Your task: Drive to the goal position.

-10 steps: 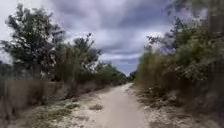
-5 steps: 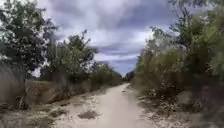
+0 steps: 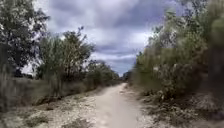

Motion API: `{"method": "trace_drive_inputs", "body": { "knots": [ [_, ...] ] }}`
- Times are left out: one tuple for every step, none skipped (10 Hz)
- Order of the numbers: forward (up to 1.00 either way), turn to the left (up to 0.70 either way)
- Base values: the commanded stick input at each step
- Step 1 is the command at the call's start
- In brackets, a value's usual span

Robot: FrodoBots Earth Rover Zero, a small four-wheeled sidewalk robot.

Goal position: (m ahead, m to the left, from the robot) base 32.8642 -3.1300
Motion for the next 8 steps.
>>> {"method": "trace_drive_inputs", "body": {
  "knots": [
    [0.85, 0.00],
    [0.85, 0.00],
    [0.85, 0.00],
    [0.85, 0.01],
    [0.85, 0.22],
    [0.85, 0.23],
    [0.85, 0.06],
    [0.85, 0.09]
  ]
}}
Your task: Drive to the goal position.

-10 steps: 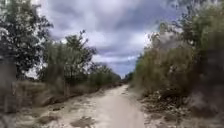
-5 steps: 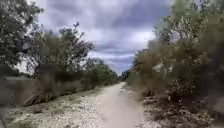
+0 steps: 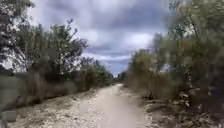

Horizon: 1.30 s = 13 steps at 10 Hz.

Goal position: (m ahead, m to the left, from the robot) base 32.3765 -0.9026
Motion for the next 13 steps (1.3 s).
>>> {"method": "trace_drive_inputs", "body": {
  "knots": [
    [0.85, 0.28],
    [0.85, 0.15],
    [0.85, 0.01],
    [0.85, 0.00],
    [0.85, 0.00],
    [0.85, 0.00],
    [0.85, 0.00],
    [0.85, 0.00],
    [0.85, 0.00],
    [0.85, 0.00],
    [0.85, 0.00],
    [0.85, 0.00],
    [0.85, 0.00]
  ]
}}
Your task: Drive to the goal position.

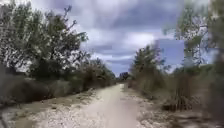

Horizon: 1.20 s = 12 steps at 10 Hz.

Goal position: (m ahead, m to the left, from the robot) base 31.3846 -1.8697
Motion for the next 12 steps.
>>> {"method": "trace_drive_inputs", "body": {
  "knots": [
    [0.85, 0.00],
    [0.85, 0.00],
    [0.85, 0.00],
    [0.85, 0.00],
    [0.85, 0.00],
    [0.85, 0.00],
    [0.85, 0.11],
    [0.85, 0.32],
    [0.85, 0.34],
    [0.85, 0.34],
    [0.85, 0.34],
    [0.85, 0.34]
  ]
}}
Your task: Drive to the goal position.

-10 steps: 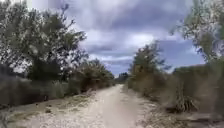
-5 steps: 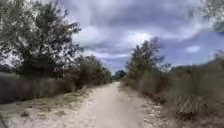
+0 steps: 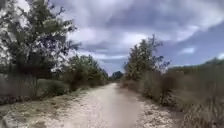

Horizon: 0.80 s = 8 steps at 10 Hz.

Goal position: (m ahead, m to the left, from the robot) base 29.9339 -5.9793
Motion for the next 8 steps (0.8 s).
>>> {"method": "trace_drive_inputs", "body": {
  "knots": [
    [0.85, 0.08],
    [0.85, 0.00],
    [0.85, 0.00],
    [0.85, 0.00],
    [0.85, 0.00],
    [0.85, 0.00],
    [0.85, 0.00],
    [0.85, 0.00]
  ]
}}
